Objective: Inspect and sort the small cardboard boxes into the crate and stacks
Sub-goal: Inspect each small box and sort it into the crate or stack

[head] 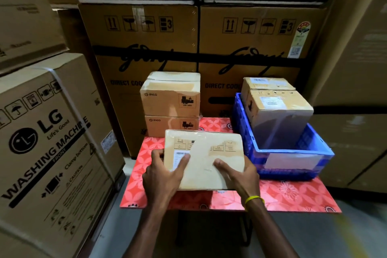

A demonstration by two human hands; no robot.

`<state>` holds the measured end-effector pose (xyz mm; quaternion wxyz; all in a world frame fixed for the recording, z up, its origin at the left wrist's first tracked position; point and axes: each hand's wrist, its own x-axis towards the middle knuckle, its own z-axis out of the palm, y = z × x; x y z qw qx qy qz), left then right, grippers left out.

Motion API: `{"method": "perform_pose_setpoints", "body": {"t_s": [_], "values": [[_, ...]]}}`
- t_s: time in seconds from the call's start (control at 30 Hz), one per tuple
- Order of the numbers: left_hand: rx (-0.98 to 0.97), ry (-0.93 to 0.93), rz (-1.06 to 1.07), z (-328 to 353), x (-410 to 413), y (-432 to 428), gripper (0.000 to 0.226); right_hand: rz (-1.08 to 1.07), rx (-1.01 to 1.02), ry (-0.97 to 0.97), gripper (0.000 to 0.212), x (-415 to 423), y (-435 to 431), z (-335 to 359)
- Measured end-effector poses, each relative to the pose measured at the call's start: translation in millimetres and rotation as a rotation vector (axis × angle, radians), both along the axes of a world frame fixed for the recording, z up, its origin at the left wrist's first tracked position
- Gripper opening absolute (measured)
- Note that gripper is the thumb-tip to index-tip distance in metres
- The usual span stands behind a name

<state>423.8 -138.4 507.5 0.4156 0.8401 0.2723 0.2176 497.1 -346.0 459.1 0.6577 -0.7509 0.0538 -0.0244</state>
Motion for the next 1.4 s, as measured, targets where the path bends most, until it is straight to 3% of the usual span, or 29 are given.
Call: {"method": "perform_pose_setpoints", "body": {"t_s": [0.1, 0.37, 0.5, 0.57, 0.63, 0.7, 0.77, 0.9, 1.03, 1.13, 1.2, 1.33, 1.4], "values": [[-0.023, -0.101, -0.004, 3.4, 1.1, -2.7, 0.031, -0.014, 0.105, 0.063, 0.061, 5.8, -16.5, -6.9], [-0.128, -0.190, -0.070, -15.5, 9.0, -2.3, 0.018, -0.029, 0.161, 0.115, 0.038, 10.0, -36.0, -19.3], [-0.342, -0.261, -0.136, -33.2, 14.5, 13.2, 0.021, -0.014, 0.176, 0.129, 0.058, 14.7, -48.0, -22.5], [-0.465, -0.199, -0.120, -50.8, 17.9, 25.5, 0.028, 0.010, 0.190, 0.111, 0.071, 15.1, -56.6, -22.5], [-0.635, -0.049, -0.093, -73.1, 19.7, 37.5, 0.049, 0.017, 0.192, 0.105, 0.084, 14.7, -67.4, -23.2], [-0.744, 0.118, -0.077, -94.3, 15.4, 45.8, 0.088, 0.025, 0.219, 0.118, 0.071, 14.8, -80.0, -26.7], [-0.834, 0.172, -0.098, -111.5, 6.6, 47.6, 0.110, 0.048, 0.264, 0.147, 0.063, 14.6, -93.3, -31.3], [-1.008, 0.237, -0.125, -138.4, 0.5, 38.8, 0.099, 0.083, 0.281, 0.185, 0.093, 11.1, -113.5, -37.6], [-1.087, 0.136, -0.204, -155.8, 9.7, 38.9, 0.110, 0.160, 0.258, 0.226, 0.056, 8.2, -125.4, -41.0], [-1.144, 0.012, -0.196, -130.1, 13.7, 44.1, 0.117, 0.222, 0.314, 0.210, 0.057, 12.5, -129.8, -41.6], [-1.189, -0.054, -0.168, -116.2, 18.0, 55.7, 0.111, 0.258, 0.367, 0.190, 0.061, 16.0, -128.0, -34.8], [-1.237, -0.160, -0.080, -95.6, 31.1, 79.2, 0.085, 0.290, 0.253, 0.245, 0.077, 23.7, -113.7, -16.3], [-1.231, -0.220, -0.028, -84.8, 32.8, 81.5, 0.069, 0.268, 0.220, 0.249, 0.066, 23.2, -94.4, -5.2]]}}
